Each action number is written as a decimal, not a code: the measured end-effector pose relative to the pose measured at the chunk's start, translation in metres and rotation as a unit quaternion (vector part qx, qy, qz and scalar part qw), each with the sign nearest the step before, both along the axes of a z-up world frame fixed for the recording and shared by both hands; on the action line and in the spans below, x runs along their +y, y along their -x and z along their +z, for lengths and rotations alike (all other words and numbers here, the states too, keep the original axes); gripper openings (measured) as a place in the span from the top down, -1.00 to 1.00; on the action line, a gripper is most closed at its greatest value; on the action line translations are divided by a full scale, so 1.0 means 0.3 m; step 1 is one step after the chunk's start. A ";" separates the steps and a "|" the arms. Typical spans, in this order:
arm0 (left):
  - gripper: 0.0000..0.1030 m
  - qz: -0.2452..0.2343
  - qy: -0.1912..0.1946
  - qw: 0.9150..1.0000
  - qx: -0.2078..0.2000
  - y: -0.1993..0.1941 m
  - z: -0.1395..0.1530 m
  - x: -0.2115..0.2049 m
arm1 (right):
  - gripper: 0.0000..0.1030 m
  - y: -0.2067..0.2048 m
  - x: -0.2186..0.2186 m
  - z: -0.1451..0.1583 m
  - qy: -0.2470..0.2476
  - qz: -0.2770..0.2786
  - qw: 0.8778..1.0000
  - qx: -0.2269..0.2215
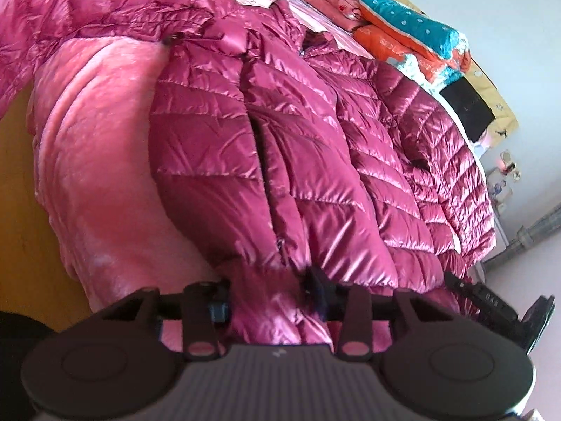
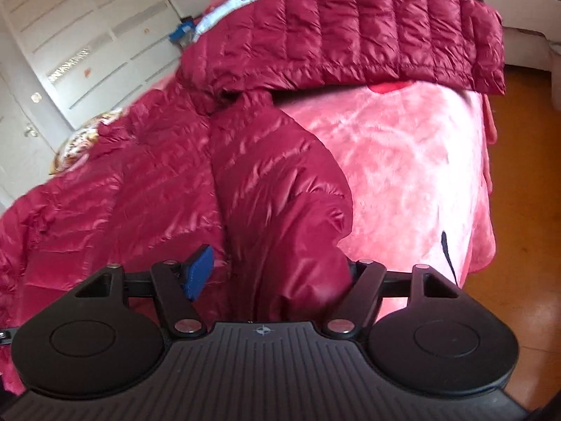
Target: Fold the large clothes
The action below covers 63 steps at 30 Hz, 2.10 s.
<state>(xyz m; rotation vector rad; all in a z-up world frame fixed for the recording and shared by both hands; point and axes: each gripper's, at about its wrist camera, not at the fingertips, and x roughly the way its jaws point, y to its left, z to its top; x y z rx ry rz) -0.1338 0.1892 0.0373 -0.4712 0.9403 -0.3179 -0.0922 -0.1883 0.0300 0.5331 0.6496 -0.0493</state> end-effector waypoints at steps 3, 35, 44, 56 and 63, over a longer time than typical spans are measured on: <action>0.46 -0.005 -0.015 1.000 -0.008 0.004 0.007 -0.011 | -0.32 -0.004 -0.004 0.000 -0.002 -0.011 1.000 0.003; 0.47 -0.051 -0.042 0.997 0.046 0.042 0.124 0.073 | 0.62 0.382 0.031 0.172 -0.025 -0.053 0.998 -0.005; -0.32 0.005 -0.096 0.995 -0.005 0.110 0.263 0.128 | -0.53 0.449 -0.014 0.173 -0.044 -0.117 0.992 -0.002; -0.61 -0.017 -0.127 0.981 -0.143 0.055 0.460 0.001 | -0.95 0.488 0.016 0.258 0.017 -0.128 0.987 -0.094; -0.71 -0.072 -0.139 0.969 -0.191 -0.070 0.462 -0.203 | -1.00 0.450 0.026 0.276 0.065 -0.126 0.984 -0.104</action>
